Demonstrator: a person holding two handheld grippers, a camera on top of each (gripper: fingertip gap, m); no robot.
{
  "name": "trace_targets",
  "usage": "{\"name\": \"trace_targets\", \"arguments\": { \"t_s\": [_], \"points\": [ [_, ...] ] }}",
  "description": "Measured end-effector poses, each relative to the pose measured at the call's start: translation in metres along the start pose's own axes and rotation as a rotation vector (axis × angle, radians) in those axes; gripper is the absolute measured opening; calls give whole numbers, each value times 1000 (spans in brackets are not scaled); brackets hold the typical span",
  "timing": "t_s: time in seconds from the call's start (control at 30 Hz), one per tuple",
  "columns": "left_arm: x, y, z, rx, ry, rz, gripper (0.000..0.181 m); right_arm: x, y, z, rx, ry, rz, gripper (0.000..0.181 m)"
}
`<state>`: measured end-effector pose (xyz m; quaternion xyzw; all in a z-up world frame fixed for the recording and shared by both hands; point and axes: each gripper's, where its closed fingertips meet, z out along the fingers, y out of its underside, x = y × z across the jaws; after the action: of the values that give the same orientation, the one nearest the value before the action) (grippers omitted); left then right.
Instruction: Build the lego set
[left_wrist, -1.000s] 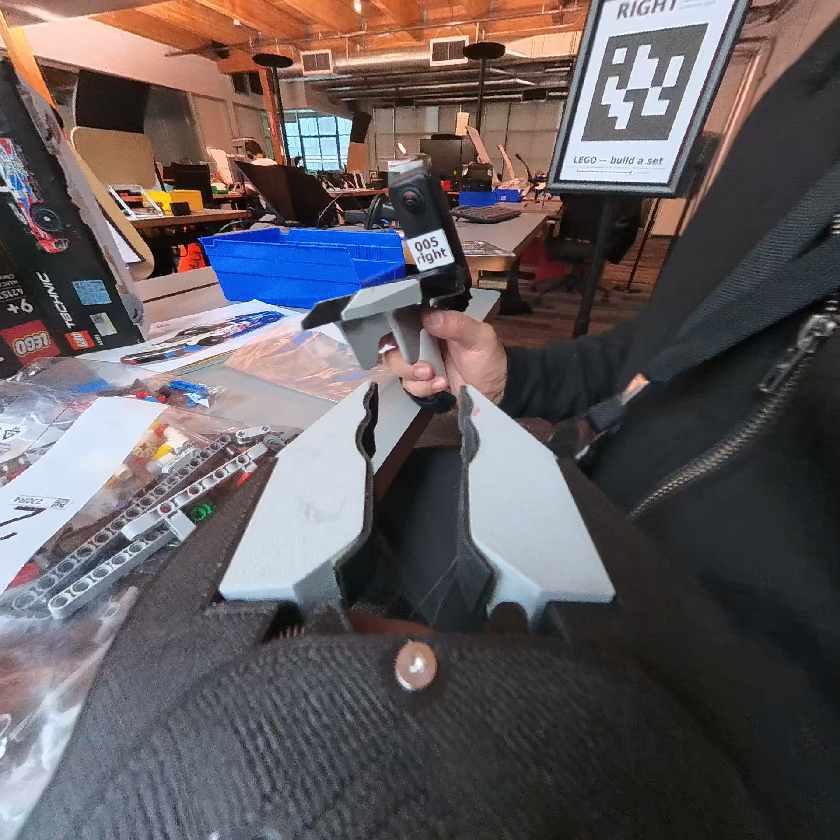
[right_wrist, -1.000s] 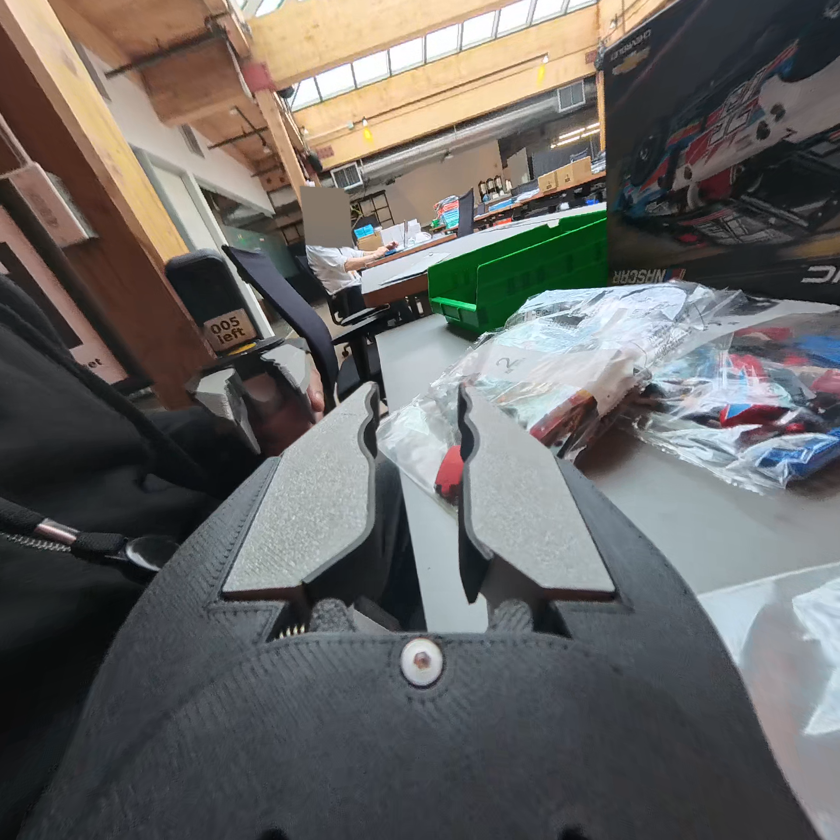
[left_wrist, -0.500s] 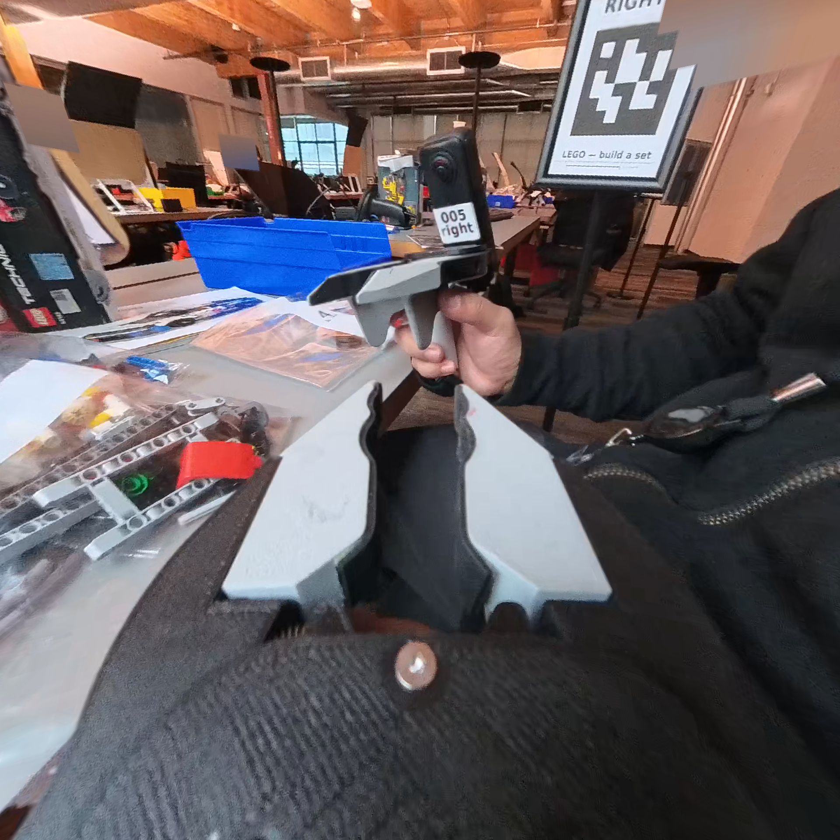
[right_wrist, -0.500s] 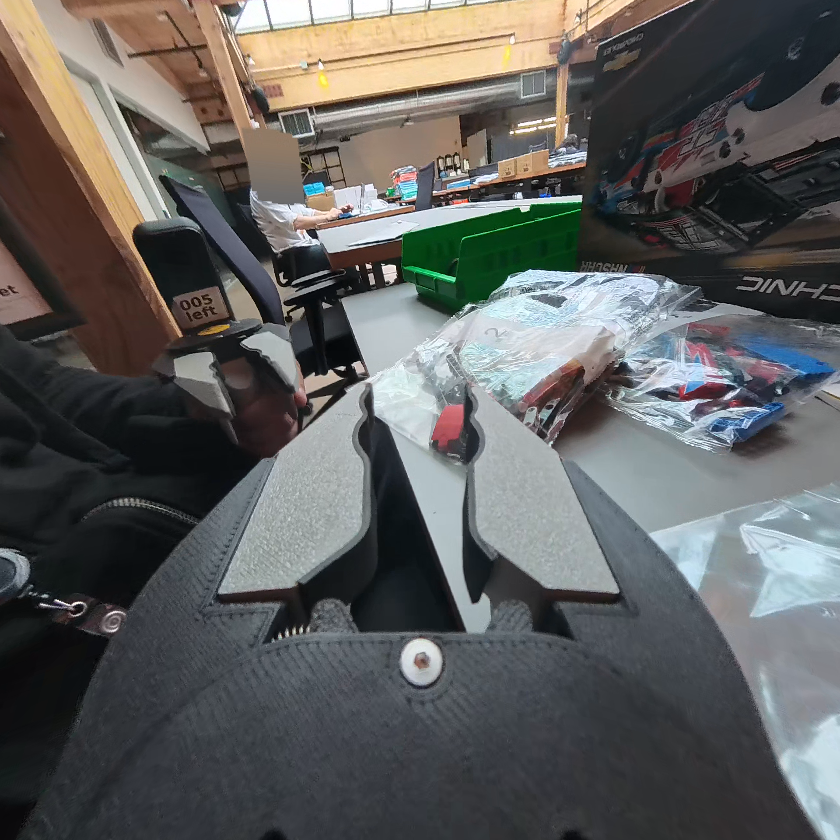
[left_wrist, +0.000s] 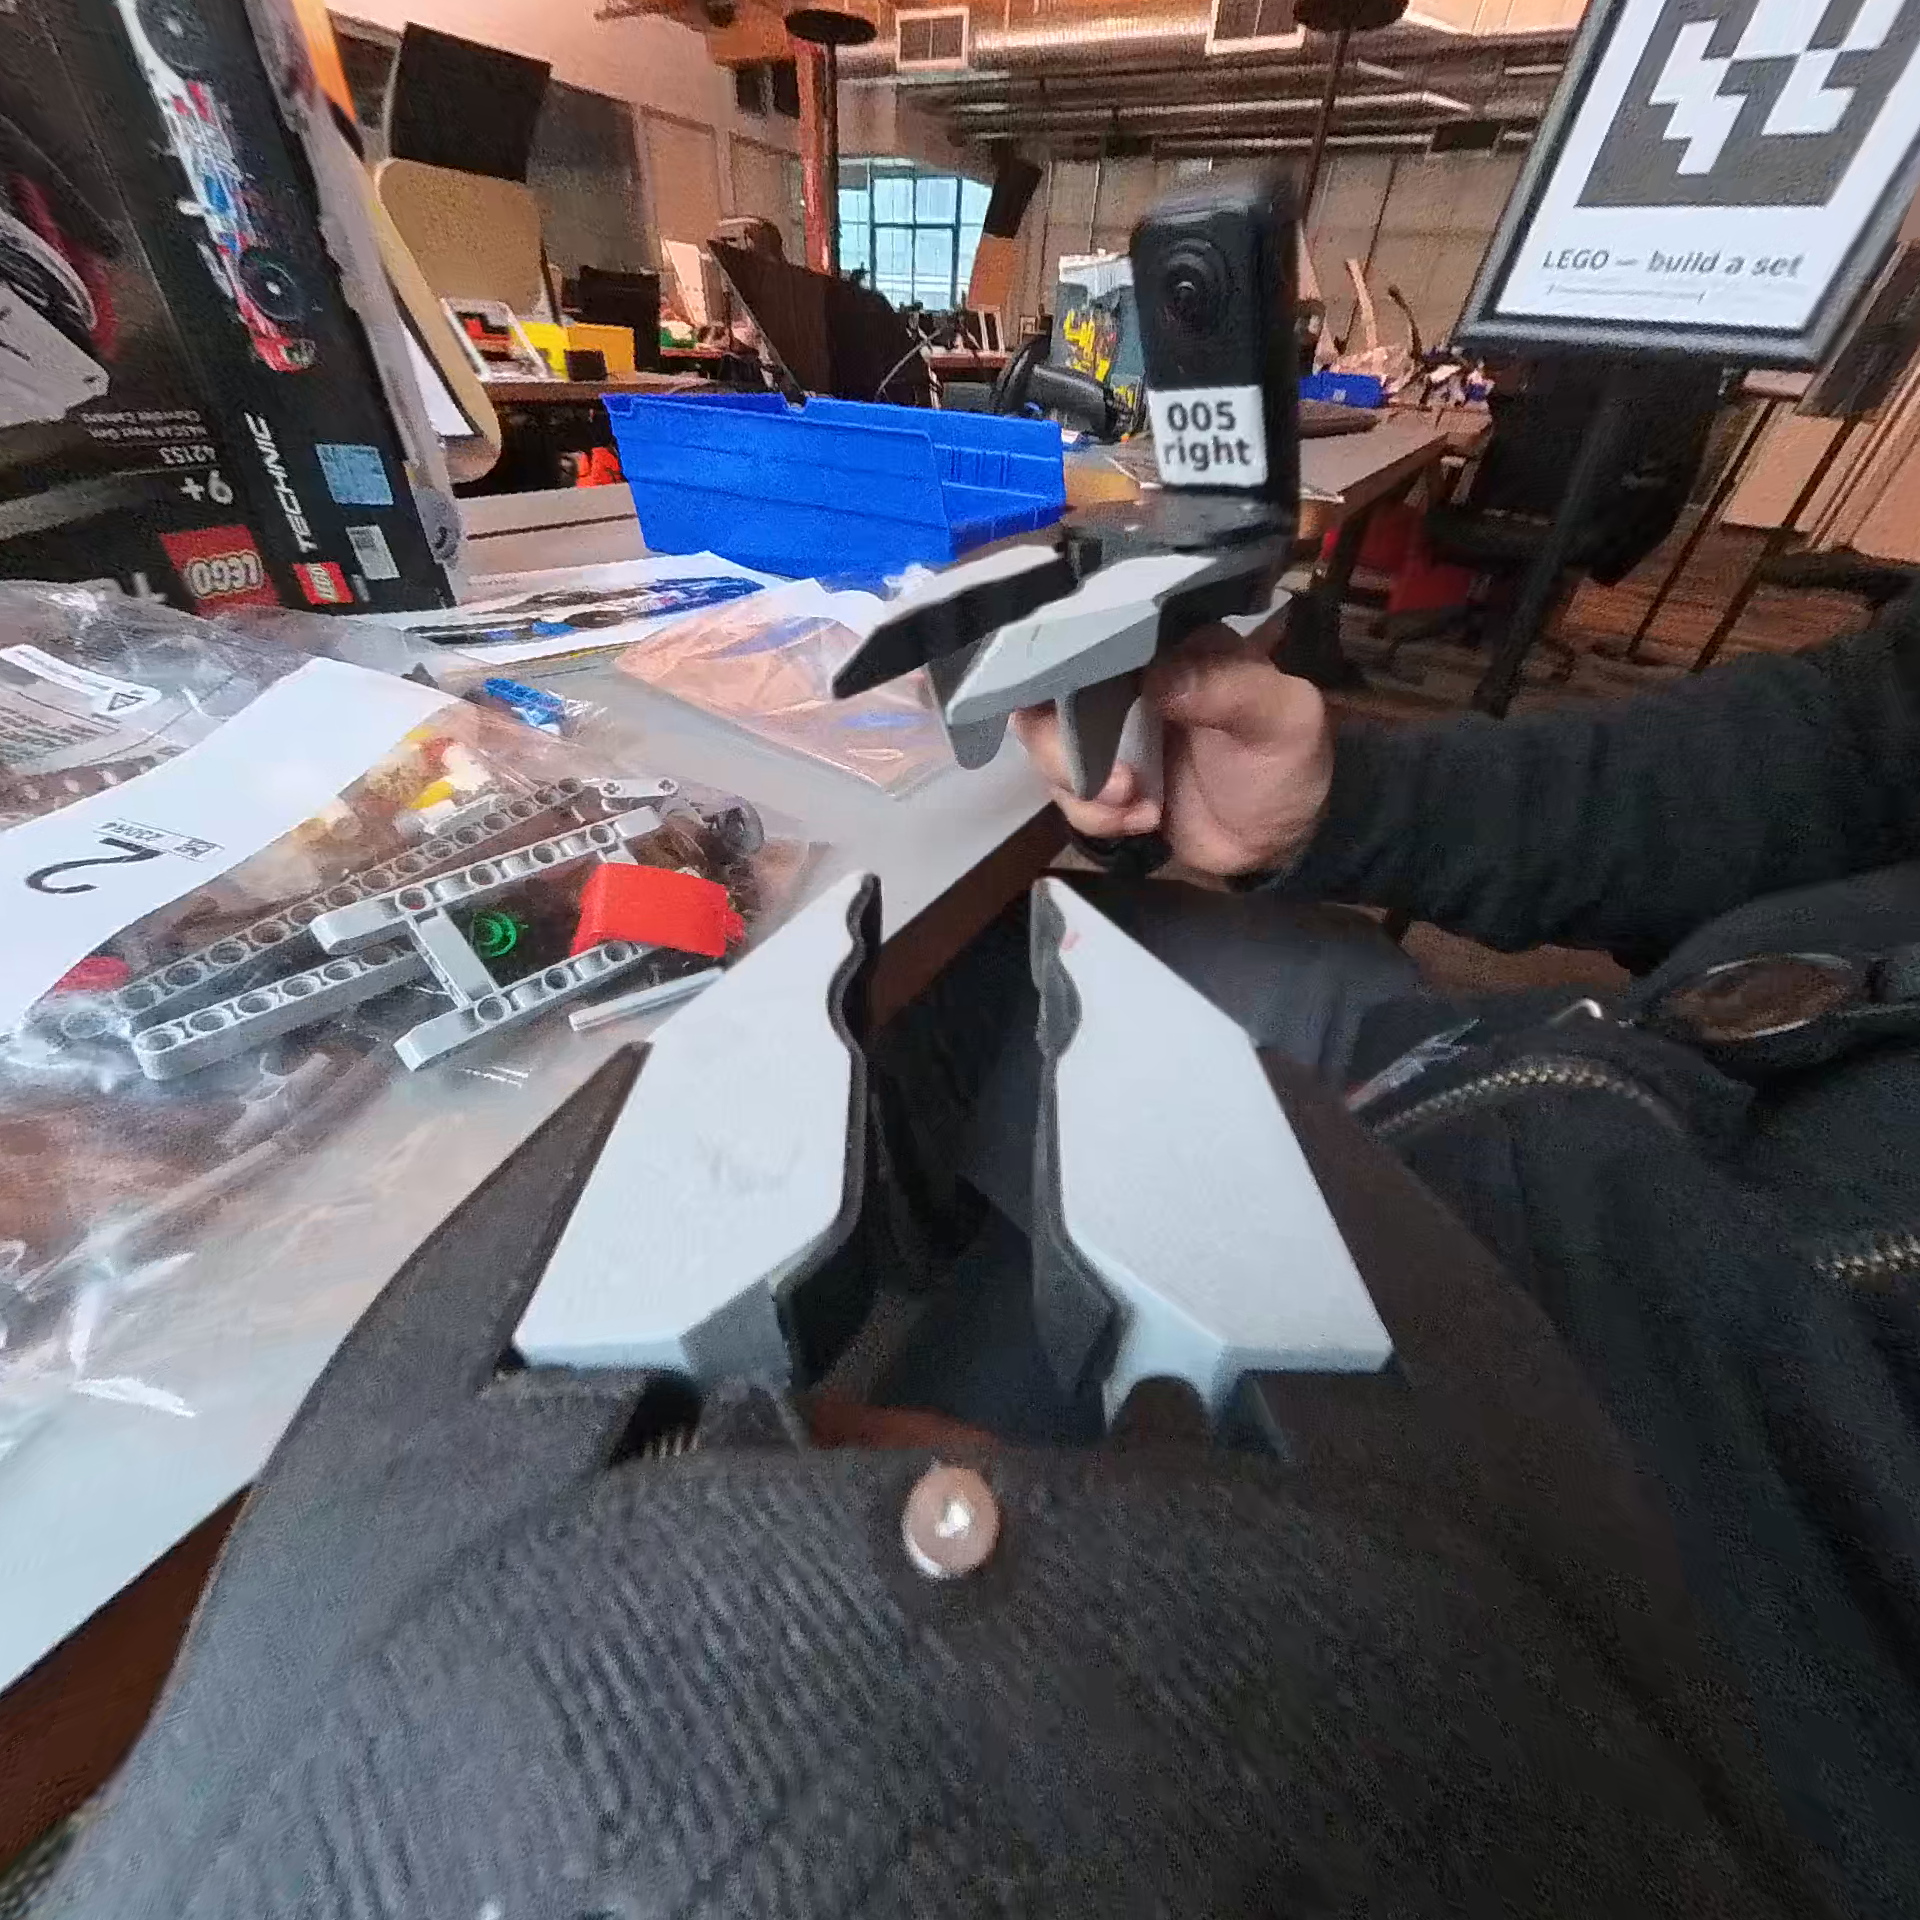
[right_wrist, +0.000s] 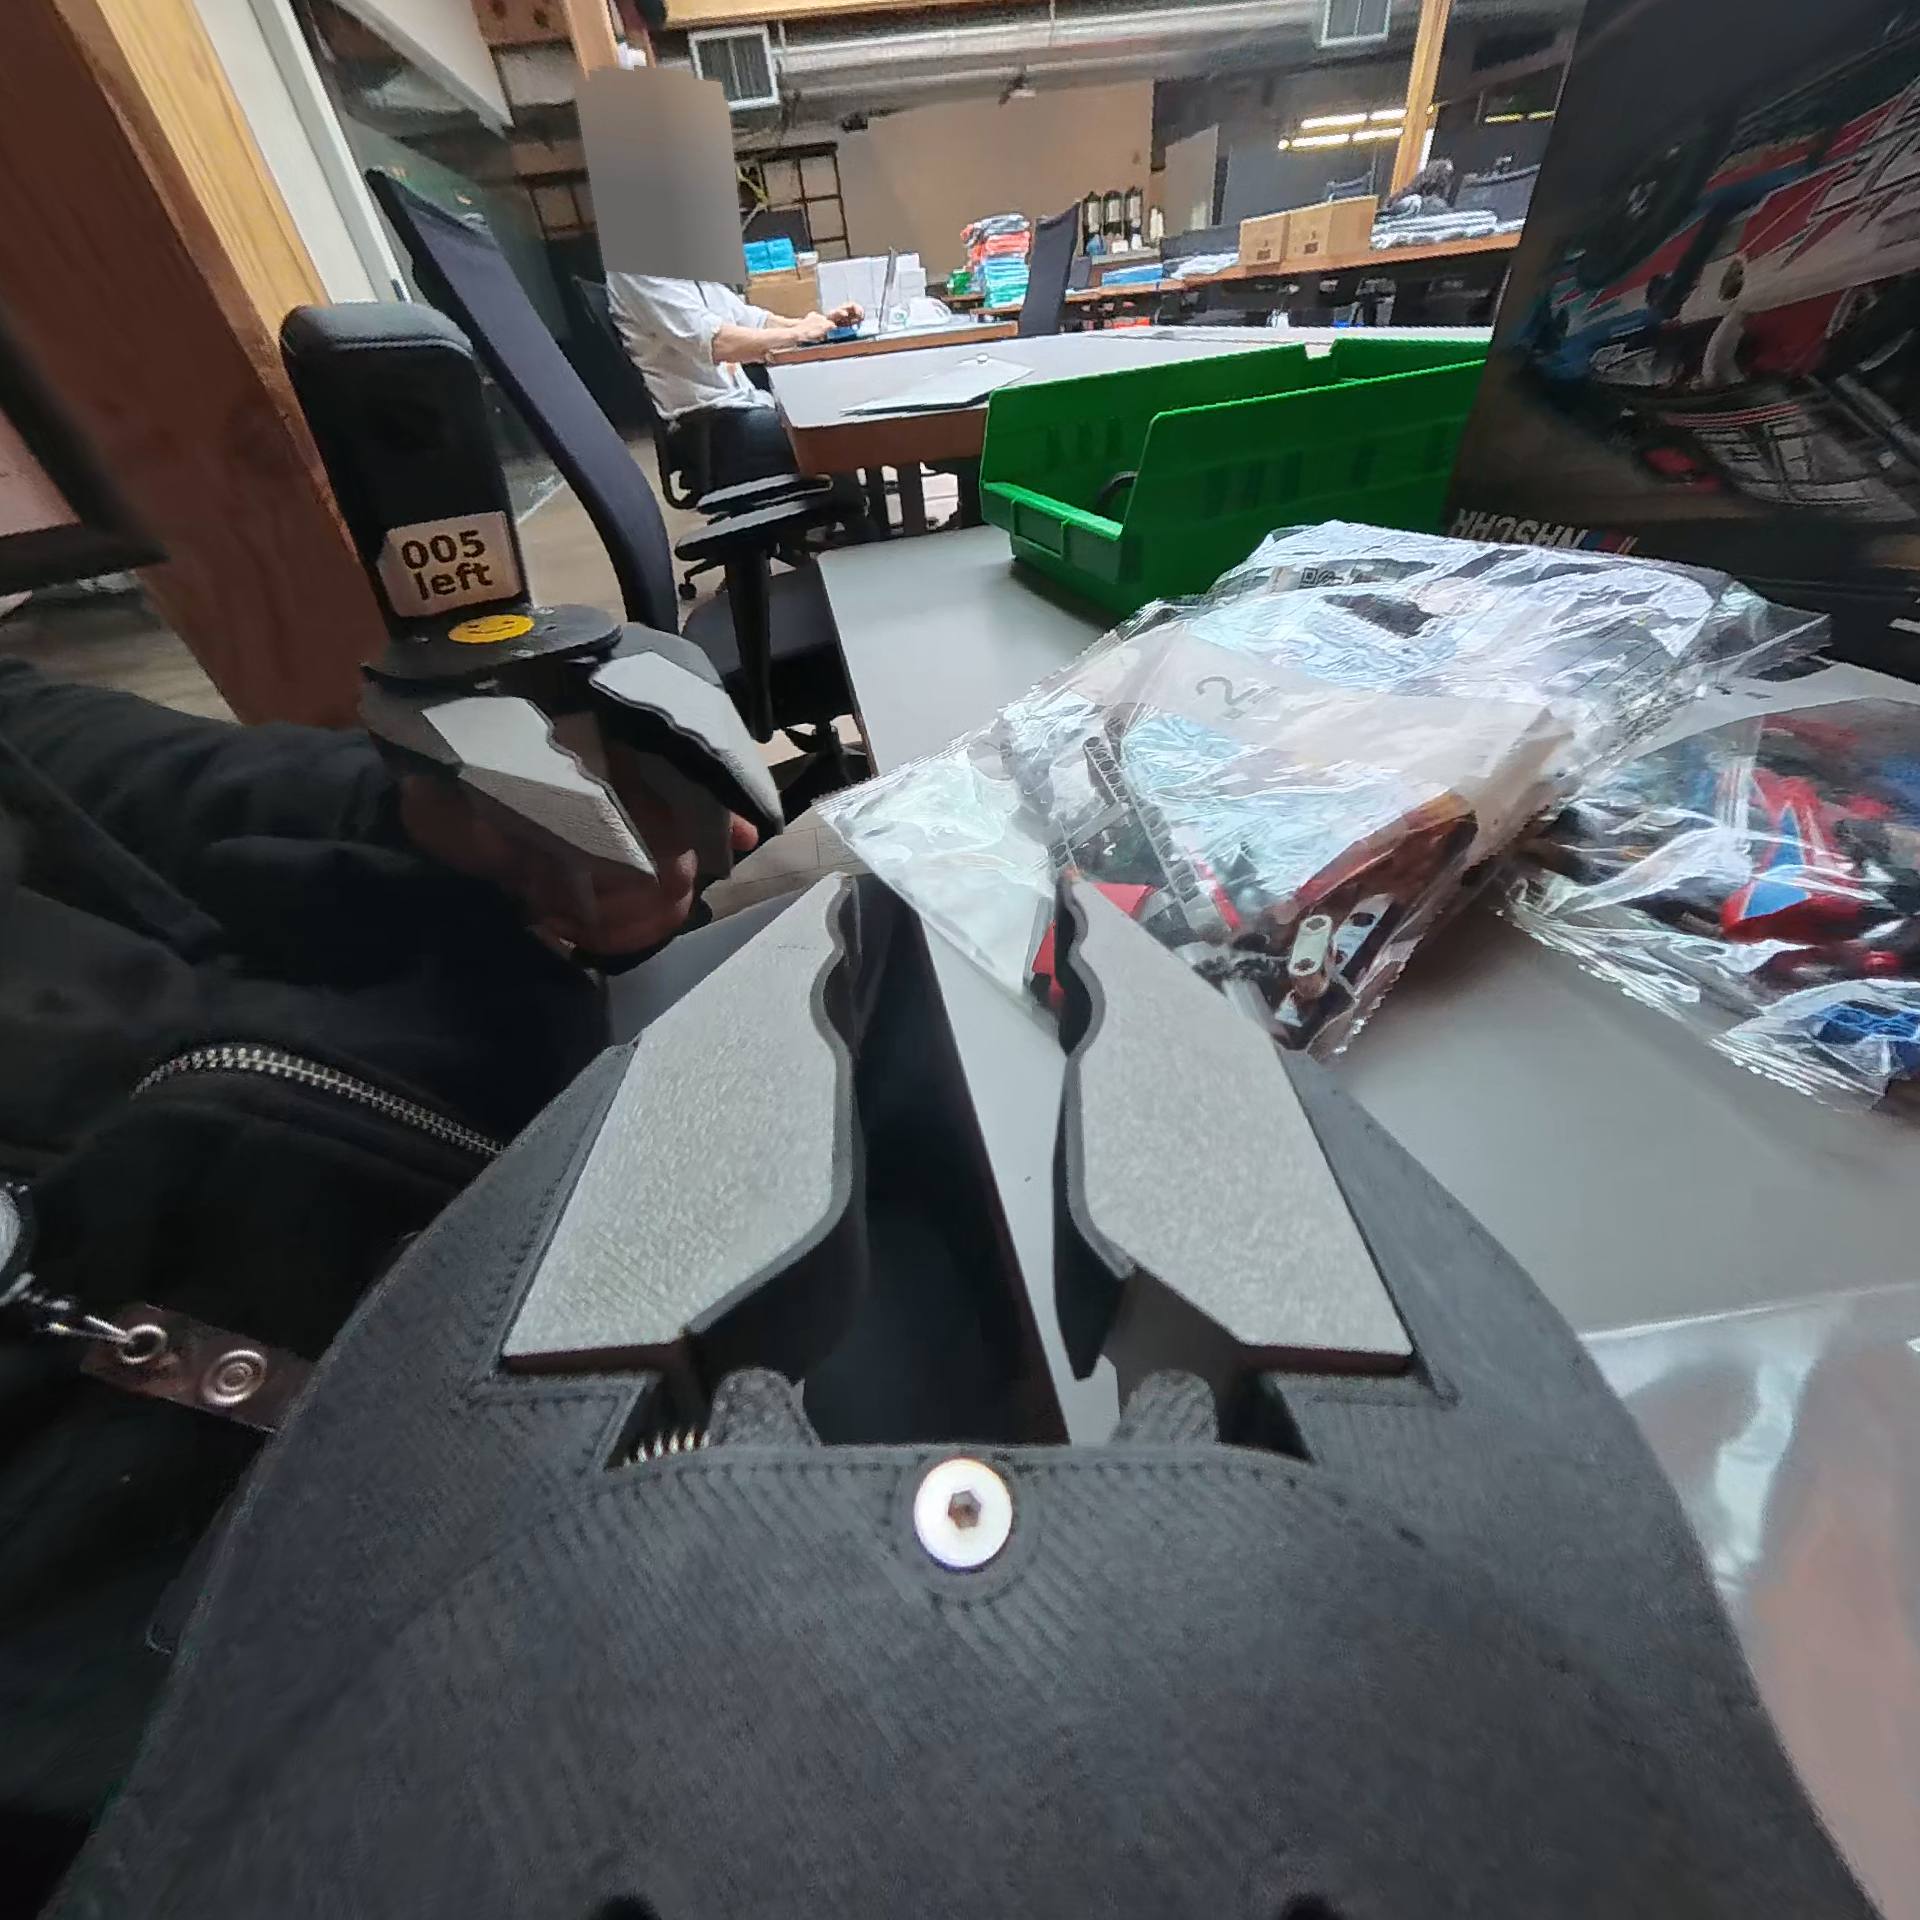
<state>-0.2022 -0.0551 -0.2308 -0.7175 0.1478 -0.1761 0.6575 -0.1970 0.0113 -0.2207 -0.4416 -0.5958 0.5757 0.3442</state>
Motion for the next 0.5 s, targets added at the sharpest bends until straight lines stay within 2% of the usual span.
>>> {"name": "trace_targets", "arguments": {
  "t_s": [0.03, 0.17, 0.33, 0.5],
  "points": [
    [1, 1, 3, -9, 8, 12, 27, -1, 2, -1, -5, -4, 0, 34],
    [11, 1, 18, -14, 49, 72, 27, -2, 10, -13, -19, 6, -10, 34],
    [15, 14, 31, -65, 63, 165, 25, 2, 7, -24, 22, 21, 46, 34],
    [23, 17, 41, -92, 131, 139, 26, 7, 11, -31, 12, 52, 51, 33]
  ]
}}
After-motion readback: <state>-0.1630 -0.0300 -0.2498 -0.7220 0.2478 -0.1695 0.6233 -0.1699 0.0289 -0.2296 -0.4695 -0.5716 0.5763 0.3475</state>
